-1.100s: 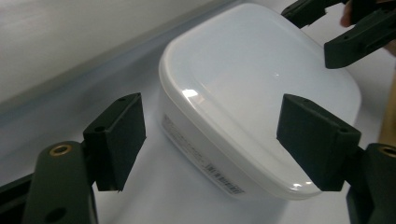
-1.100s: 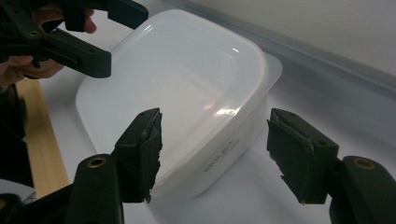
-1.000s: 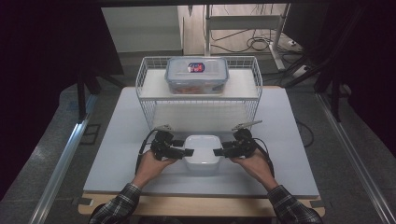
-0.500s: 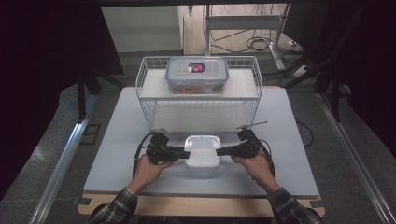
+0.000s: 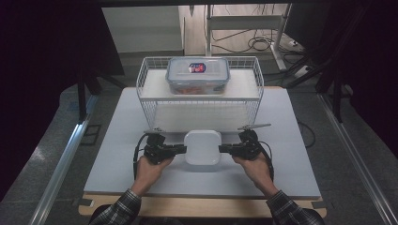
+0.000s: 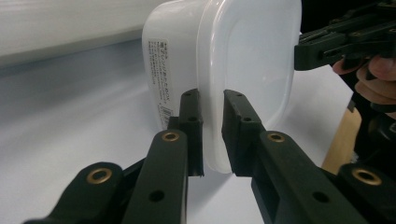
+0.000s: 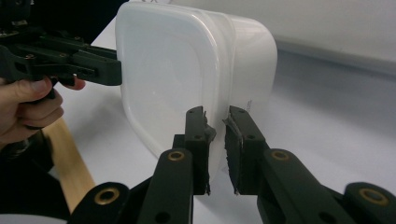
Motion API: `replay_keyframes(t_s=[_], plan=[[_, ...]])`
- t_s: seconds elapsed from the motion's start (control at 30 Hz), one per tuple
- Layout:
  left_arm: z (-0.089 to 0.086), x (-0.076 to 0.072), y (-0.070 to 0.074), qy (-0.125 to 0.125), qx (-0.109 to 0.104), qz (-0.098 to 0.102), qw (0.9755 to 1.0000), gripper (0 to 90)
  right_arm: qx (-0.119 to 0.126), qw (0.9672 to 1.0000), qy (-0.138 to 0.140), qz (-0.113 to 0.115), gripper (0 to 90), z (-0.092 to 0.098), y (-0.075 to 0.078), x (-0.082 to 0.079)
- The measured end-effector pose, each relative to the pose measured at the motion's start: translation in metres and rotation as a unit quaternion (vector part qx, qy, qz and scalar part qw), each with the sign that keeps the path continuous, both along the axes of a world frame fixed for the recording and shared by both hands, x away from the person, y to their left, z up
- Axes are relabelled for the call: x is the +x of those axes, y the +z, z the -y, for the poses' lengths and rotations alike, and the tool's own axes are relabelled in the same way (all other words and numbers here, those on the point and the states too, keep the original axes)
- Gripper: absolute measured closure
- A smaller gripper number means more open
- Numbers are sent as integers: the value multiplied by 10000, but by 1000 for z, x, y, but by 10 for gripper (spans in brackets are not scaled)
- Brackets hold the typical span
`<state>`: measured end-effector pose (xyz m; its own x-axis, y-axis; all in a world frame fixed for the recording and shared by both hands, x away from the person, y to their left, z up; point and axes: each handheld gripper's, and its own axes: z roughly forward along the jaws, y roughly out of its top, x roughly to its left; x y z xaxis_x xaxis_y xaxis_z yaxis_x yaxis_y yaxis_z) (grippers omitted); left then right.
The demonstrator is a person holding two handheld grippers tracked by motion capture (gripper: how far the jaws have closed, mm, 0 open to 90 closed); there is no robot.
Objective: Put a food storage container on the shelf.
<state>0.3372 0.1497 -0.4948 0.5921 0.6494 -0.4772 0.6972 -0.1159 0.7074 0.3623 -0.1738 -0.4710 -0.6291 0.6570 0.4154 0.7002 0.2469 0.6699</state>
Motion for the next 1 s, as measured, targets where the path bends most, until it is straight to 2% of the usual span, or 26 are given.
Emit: replay_keyframes(t_s=[0.13,0.3,0.57,1.0], plan=[[0,-3,8,32,-14,141,9999,790,97,9996,32,278,794,1,7,-3],[1,-6,21,58,119,356,9993,789,121,9981,86,600,795,2,18,-7],[0,-7,39,117,119,574,9982,789,233,9963,85,822,796,1,33,-8],[-5,-4,76,150,144,895,9958,787,359,9927,125,1144,798,-3,70,-4]])
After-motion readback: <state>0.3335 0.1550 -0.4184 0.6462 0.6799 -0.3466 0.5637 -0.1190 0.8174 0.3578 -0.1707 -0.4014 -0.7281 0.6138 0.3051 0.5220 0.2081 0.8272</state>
